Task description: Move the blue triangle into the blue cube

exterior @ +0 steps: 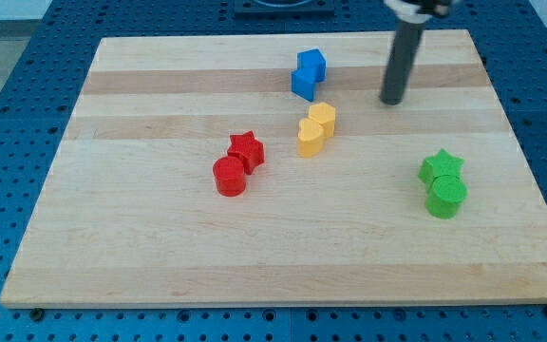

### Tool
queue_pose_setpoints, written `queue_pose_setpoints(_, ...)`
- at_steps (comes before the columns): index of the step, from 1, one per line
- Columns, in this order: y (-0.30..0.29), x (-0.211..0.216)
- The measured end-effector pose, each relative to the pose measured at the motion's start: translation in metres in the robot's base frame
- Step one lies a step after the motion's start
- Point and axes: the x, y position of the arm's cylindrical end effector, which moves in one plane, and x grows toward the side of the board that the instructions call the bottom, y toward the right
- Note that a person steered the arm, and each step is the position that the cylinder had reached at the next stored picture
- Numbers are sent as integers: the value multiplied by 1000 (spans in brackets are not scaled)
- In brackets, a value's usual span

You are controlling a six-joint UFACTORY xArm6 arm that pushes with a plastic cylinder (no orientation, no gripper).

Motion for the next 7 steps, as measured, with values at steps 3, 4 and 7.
queue_pose_setpoints(3, -88, 0)
queue_pose_setpoints(4, -127, -11)
queue_pose_setpoints(7, -154, -54)
